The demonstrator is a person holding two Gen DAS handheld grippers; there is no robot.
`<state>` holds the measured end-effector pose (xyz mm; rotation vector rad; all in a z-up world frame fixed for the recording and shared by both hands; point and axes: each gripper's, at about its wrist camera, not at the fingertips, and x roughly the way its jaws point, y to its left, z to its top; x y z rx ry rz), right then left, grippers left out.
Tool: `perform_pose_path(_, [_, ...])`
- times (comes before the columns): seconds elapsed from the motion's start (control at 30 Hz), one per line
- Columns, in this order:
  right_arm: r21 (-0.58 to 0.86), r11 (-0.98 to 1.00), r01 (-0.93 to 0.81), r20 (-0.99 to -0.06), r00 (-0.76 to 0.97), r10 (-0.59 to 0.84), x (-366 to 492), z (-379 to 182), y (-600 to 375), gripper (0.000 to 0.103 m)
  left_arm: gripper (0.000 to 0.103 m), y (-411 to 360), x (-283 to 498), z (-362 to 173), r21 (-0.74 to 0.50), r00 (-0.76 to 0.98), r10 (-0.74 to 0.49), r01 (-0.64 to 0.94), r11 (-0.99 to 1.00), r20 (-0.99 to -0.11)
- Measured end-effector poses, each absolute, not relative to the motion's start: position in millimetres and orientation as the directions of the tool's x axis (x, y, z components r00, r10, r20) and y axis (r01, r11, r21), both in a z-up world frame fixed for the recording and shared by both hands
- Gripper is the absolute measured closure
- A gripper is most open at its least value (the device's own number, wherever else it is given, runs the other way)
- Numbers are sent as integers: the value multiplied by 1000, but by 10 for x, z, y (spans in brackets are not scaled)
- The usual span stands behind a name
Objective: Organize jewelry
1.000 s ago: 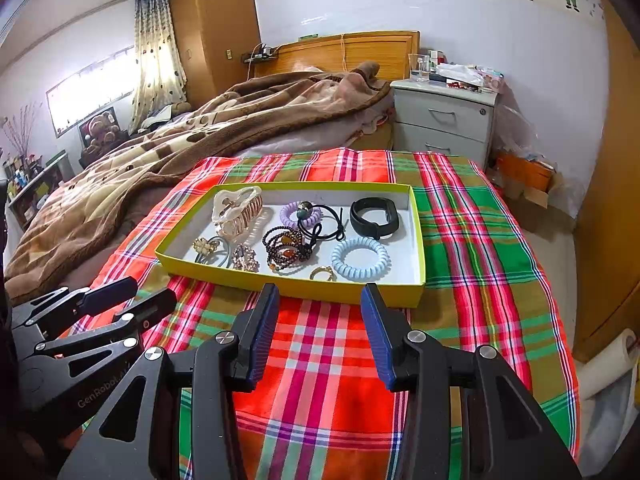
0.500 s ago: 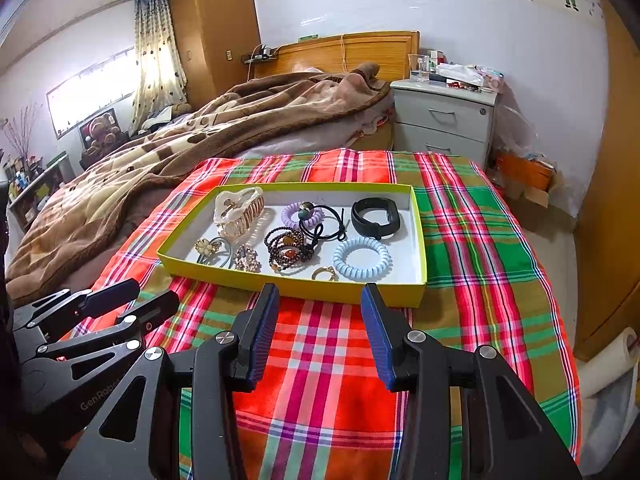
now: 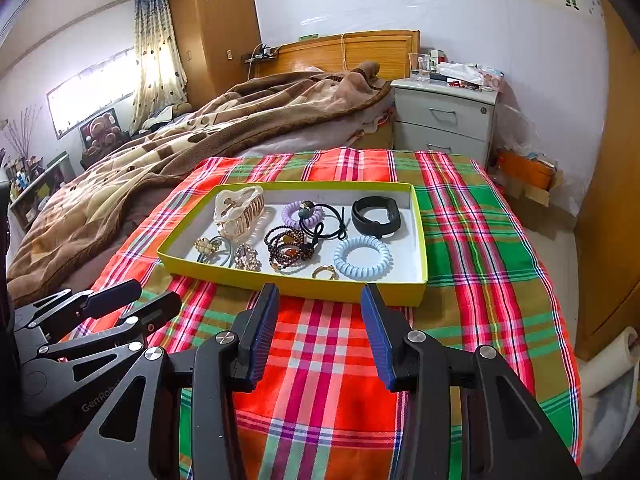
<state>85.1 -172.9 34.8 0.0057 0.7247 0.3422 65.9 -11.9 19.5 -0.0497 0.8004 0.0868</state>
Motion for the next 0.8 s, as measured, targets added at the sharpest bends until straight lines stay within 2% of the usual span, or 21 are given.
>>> perform_pose_path(0.8, [123,945,-304,-649,696,308,856,343,-1732,60,55,-127,659,188,-3,688,70,-103,995,-722])
